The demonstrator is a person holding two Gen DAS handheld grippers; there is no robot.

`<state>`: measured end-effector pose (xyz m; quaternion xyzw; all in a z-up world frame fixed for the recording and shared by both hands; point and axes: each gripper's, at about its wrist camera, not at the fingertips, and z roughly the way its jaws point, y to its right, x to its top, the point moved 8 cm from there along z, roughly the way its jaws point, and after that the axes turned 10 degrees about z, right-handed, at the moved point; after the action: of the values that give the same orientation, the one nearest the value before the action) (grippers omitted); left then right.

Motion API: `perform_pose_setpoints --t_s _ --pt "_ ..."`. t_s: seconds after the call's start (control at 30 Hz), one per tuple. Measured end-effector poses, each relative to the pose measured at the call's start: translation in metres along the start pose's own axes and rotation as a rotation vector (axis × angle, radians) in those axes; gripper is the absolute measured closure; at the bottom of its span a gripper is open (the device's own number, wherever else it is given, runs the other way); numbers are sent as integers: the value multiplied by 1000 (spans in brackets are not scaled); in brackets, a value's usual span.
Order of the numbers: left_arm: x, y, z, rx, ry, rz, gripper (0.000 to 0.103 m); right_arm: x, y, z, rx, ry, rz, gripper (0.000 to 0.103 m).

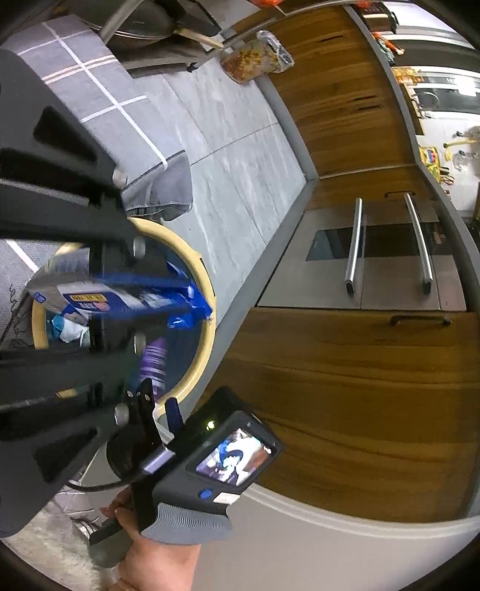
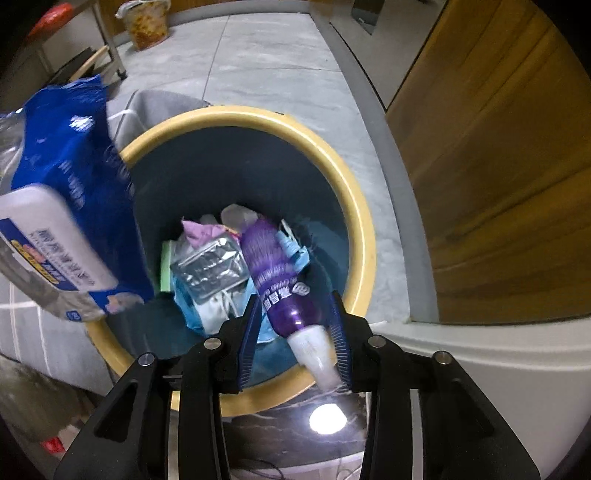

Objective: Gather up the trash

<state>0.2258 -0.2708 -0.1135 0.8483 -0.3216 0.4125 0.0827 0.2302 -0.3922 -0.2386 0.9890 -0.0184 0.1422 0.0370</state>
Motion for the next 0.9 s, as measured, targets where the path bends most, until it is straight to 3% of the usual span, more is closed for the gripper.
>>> perform_pose_setpoints --t_s 0.07,0.27,0.37,0.47,0.57,0.63,0.73,0.9 --pt "-3 -2 0 -1 -6 -14 61 3 -1 -4 13 14 10 51" --pt "-17 -15 -11 21 -32 -28 60 2 -3 -25 30 54 32 50" --pt "-25 -23 -26 46 -47 -24 57 3 -5 -54 51 135 52 50" --pt "-30 -31 -52 74 -42 -30 48 9 -4 -104 70 293 98 50" --pt "-32 -35 -82 94 -25 -40 36 2 -2 -157 169 410 225 41" --pt "-36 -36 -106 122 -9 -41 25 -15 -8 -188 209 462 277 26" --pt "-39 -35 -142 172 33 -39 8 -44 -25 -221 210 526 242 19" --pt "-44 -28 -192 206 94 -64 6 -84 -46 -270 173 655 141 7"
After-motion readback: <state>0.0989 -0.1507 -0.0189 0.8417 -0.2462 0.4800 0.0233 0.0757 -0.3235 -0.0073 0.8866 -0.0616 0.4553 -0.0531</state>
